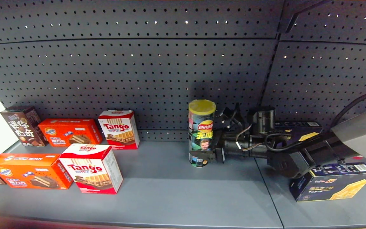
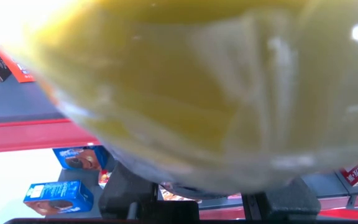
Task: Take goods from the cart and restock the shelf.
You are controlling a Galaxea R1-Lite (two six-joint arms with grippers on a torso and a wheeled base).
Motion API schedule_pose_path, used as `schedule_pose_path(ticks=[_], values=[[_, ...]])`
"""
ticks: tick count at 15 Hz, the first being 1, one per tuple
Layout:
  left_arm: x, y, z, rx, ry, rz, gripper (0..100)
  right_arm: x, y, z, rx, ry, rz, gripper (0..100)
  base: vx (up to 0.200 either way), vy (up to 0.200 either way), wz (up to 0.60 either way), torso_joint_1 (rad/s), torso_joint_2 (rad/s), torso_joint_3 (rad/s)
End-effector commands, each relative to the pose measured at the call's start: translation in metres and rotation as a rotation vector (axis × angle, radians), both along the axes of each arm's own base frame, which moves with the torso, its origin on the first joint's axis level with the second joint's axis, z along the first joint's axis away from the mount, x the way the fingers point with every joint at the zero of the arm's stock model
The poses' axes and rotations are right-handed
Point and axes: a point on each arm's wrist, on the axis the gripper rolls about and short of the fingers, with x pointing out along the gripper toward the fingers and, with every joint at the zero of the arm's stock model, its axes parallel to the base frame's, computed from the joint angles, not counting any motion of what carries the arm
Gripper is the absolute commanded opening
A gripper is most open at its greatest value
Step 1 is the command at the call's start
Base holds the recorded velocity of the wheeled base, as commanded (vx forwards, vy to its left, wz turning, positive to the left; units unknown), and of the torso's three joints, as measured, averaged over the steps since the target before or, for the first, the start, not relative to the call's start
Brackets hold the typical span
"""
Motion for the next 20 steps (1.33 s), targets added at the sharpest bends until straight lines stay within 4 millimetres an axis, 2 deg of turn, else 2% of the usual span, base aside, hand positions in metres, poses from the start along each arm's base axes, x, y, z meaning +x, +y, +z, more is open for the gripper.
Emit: schedule_pose_path(ticks=[1,7,12,13,17,20], values=[[0.000,0.000,0.000,0.000,0.000,0.001,0,0.004,0.004,-0.004,-0.001,0.002,0.004,100,0.000,0.000,0.00,0.000,0.00,0.000],[0.000,0.000,0.000,0.000,0.000,0.001,0,0.011,0.010,-0.013,-0.006,0.010,0.005,100,0.000,0.000,0.00,0.000,0.00,0.000],[0.000,0.000,0.001,0.000,-0.001,0.003,0,0.017,0.013,-0.012,0.000,-0.001,0.007,100,0.000,0.000,0.00,0.000,0.00,0.000],[0.000,0.000,0.001,0.000,-0.001,0.004,0,0.017,0.014,-0.013,0.000,-0.001,0.010,0,0.000,0.000,0.00,0.000,0.00,0.000],[0.000,0.000,-0.001,0.003,0.003,0.004,0,0.011,0.017,-0.009,0.002,-0.005,0.008,0,0.000,0.000,0.00,0.000,0.00,0.000],[0.000,0.000,-0.001,0.003,0.003,0.004,0,0.002,0.016,0.005,0.012,-0.023,0.011,0,0.000,0.000,0.00,0.000,0.00,0.000]])
